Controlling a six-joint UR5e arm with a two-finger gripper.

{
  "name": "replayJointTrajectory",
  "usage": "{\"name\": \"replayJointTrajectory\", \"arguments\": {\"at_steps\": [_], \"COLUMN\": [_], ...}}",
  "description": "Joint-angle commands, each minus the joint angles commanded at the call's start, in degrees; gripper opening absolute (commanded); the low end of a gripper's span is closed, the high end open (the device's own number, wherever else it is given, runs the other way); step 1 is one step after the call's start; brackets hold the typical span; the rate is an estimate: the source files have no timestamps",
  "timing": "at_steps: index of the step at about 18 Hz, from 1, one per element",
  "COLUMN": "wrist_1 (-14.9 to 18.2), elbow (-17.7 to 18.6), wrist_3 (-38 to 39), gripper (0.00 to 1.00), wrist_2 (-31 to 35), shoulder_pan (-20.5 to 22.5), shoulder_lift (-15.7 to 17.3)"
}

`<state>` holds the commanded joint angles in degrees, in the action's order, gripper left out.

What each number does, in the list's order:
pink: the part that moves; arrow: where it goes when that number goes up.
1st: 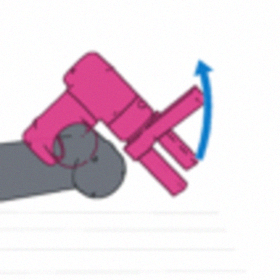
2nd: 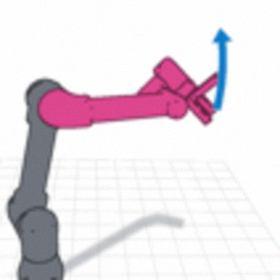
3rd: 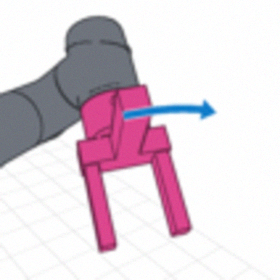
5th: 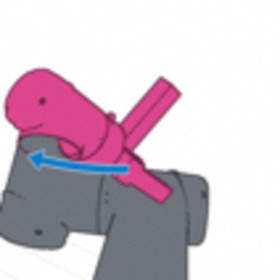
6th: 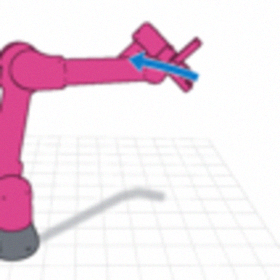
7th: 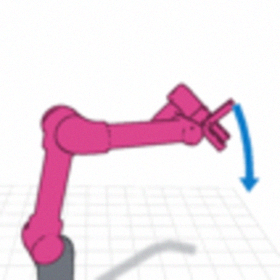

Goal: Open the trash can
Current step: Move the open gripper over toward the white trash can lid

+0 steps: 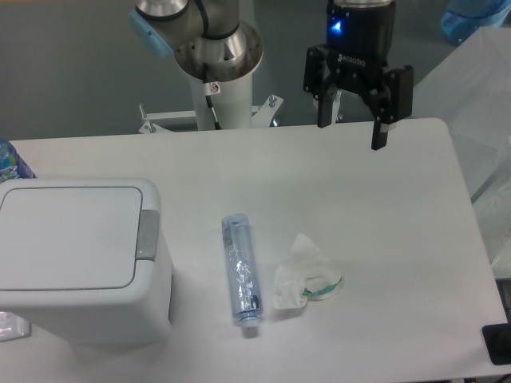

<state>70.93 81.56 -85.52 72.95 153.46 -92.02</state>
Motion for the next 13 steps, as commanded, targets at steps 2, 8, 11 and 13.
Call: {"name": "replayJointTrajectory", "arguments": {"at_steps": [2, 8, 11, 13], "wrist_1": [-0.09, -1.04, -5.62, -6.41], "elbow": [0.0, -0.09, 0.35, 0.35], "wrist_3": [0.0, 7.78, 20.18, 26.86], "gripper": [1.0, 1.0, 1.0, 1.0], "wrist_2": [0.09, -3.67, -5.19, -5.19], "shoulder_pan": [0.0, -3.24, -5.18, -6.5], "shoulder_lift": [0.0, -1.4, -2.11, -2.28]}}
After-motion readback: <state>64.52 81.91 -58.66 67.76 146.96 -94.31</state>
